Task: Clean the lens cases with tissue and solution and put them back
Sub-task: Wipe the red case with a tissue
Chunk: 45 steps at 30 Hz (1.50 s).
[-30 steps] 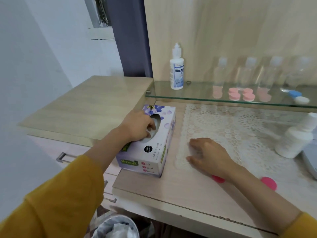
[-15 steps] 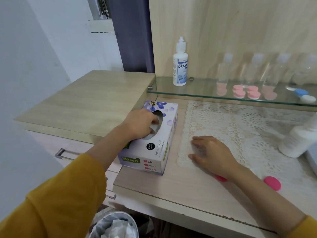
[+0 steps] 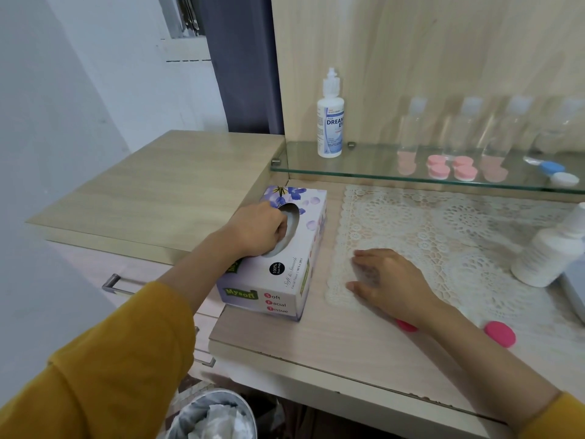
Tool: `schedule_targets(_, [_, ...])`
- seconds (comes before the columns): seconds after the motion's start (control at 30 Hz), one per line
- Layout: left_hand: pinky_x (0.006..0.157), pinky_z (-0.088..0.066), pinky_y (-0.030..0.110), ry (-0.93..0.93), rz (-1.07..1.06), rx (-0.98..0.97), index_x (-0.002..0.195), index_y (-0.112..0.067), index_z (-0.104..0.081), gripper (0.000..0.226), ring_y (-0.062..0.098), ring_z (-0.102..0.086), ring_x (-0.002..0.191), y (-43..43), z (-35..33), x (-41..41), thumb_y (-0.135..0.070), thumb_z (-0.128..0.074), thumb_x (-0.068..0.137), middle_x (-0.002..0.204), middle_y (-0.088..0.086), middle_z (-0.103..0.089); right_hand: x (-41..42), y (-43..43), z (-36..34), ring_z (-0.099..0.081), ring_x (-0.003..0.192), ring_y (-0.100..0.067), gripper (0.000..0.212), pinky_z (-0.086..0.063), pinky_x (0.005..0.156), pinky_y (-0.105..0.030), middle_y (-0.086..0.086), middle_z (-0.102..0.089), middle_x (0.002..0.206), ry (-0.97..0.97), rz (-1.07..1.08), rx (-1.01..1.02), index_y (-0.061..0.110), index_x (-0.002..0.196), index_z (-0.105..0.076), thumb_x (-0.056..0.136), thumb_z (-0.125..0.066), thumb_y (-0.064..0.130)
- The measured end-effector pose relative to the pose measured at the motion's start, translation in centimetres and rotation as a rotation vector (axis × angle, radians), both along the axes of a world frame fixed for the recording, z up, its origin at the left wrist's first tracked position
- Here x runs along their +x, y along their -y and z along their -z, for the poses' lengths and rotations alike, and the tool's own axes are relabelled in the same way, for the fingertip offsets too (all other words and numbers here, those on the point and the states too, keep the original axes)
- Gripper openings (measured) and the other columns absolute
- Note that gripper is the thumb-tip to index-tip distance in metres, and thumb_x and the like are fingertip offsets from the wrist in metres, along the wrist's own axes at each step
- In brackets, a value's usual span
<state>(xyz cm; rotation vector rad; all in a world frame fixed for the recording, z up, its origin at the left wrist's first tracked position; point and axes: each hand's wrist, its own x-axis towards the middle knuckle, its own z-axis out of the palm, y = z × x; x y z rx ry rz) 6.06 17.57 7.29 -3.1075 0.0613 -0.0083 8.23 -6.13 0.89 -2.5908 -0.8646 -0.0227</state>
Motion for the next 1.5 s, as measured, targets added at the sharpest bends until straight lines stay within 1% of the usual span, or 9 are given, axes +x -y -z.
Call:
schedule_targets(0.2, [0.07, -0.042, 0.031, 0.013, 0.002, -0.015, 0.09, -0.015, -0.061, 0.018, 0.025, -0.056, 0.089, 0.1, -0.1, -0.1, -0.012, -0.044, 0.087, 0.095, 0.004, -0.062, 0.1, 0.0, 0.1, -0.032, 0.131, -0.007, 0.054, -0.032, 0.1, -0.025, 0.013, -0.043, 0.14, 0.0, 0.005, -0.001, 0.023, 0.13, -0.051, 0.083, -0.059, 0.047])
schedule_targets(0.4, [0.077, -0.046, 0.034, 0.012, -0.009, -0.107, 0.095, -0.014, -0.061, 0.02, 0.023, -0.057, 0.091, 0.2, -0.3, -0.3, -0.008, -0.045, 0.085, 0.096, 0.003, -0.065, 0.1, 0.0, 0.1, -0.033, 0.13, -0.008, 0.053, -0.033, 0.1, -0.027, 0.013, -0.044, 0.14, -0.003, 0.004, 0.003, 0.023, 0.129, -0.051, 0.083, -0.06, 0.047])
schedule_targets(0.63, [0.073, -0.046, 0.027, -0.015, -0.04, -0.164, 0.097, -0.018, -0.058, 0.017, 0.017, -0.059, 0.089, 0.3, -0.2, -0.2, -0.012, -0.054, 0.081, 0.091, -0.005, -0.069, 0.1, 0.0, 0.3, -0.032, 0.131, -0.008, 0.053, -0.032, 0.1, -0.027, 0.012, -0.043, 0.14, -0.012, 0.009, 0.012, 0.023, 0.13, -0.051, 0.083, -0.06, 0.046])
schedule_targets(0.87, [0.072, -0.045, 0.025, -0.026, -0.028, -0.223, 0.093, -0.016, -0.061, 0.019, 0.013, -0.056, 0.078, 0.3, -0.3, -0.3, -0.006, -0.051, 0.081, 0.086, -0.001, -0.069, 0.1, 0.0, 0.2, -0.032, 0.131, -0.007, 0.052, -0.032, 0.099, -0.025, 0.013, -0.043, 0.14, -0.006, 0.007, 0.017, 0.023, 0.13, -0.051, 0.084, -0.059, 0.046])
schedule_targets(1.03, [0.075, -0.042, 0.024, -0.006, -0.053, -0.303, 0.091, -0.011, -0.06, 0.013, 0.017, -0.058, 0.082, 0.4, -0.4, -0.2, -0.005, -0.051, 0.084, 0.088, 0.004, -0.067, 0.0, 0.1, 0.2, -0.032, 0.131, -0.008, 0.053, -0.033, 0.1, -0.029, 0.012, -0.043, 0.14, -0.007, 0.012, 0.015, 0.023, 0.129, -0.051, 0.083, -0.06, 0.047])
schedule_targets(1.17, [0.064, -0.033, 0.016, 0.062, -0.044, -0.371, 0.09, -0.008, -0.06, 0.007, 0.011, -0.051, 0.072, 0.5, -0.6, -0.4, -0.005, -0.056, 0.084, 0.077, -0.002, -0.058, 0.0, 0.0, 0.2, -0.032, 0.131, -0.008, 0.053, -0.034, 0.101, -0.03, 0.013, -0.043, 0.14, -0.015, 0.015, 0.012, 0.023, 0.13, -0.051, 0.083, -0.059, 0.047])
schedule_targets(1.27, [0.057, -0.032, 0.009, 0.122, -0.055, -0.475, 0.089, -0.008, -0.06, 0.007, 0.001, -0.045, 0.062, 0.6, -1.3, -0.6, -0.004, -0.058, 0.084, 0.07, -0.01, -0.051, 0.0, 0.1, 0.1, -0.033, 0.131, -0.008, 0.053, -0.034, 0.102, -0.03, 0.012, -0.043, 0.14, -0.02, 0.013, 0.021, 0.023, 0.13, -0.051, 0.083, -0.06, 0.047])
schedule_targets(1.33, [0.056, -0.034, 0.004, 0.186, -0.081, -0.563, 0.087, -0.011, -0.061, 0.007, 0.001, -0.045, 0.06, 0.7, -2.2, -0.9, -0.004, -0.06, 0.083, 0.07, -0.013, -0.05, -0.1, 0.2, -0.1, -0.035, 0.129, -0.01, 0.052, -0.035, 0.101, -0.031, 0.011, -0.045, 0.139, -0.028, 0.008, 0.033, 0.022, 0.129, -0.052, 0.083, -0.061, 0.045])
schedule_targets(1.5, [0.053, -0.034, 0.004, 0.264, -0.041, -0.669, 0.081, -0.015, -0.058, 0.011, 0.004, -0.04, 0.056, 2.0, -5.0, -1.6, -0.005, -0.063, 0.083, 0.066, -0.012, -0.047, -0.1, 0.5, -1.2, -0.045, 0.124, -0.016, 0.047, -0.037, 0.102, -0.033, 0.005, -0.051, 0.134, -0.042, 0.05, 0.166, 0.017, 0.124, -0.057, 0.082, -0.064, 0.037])
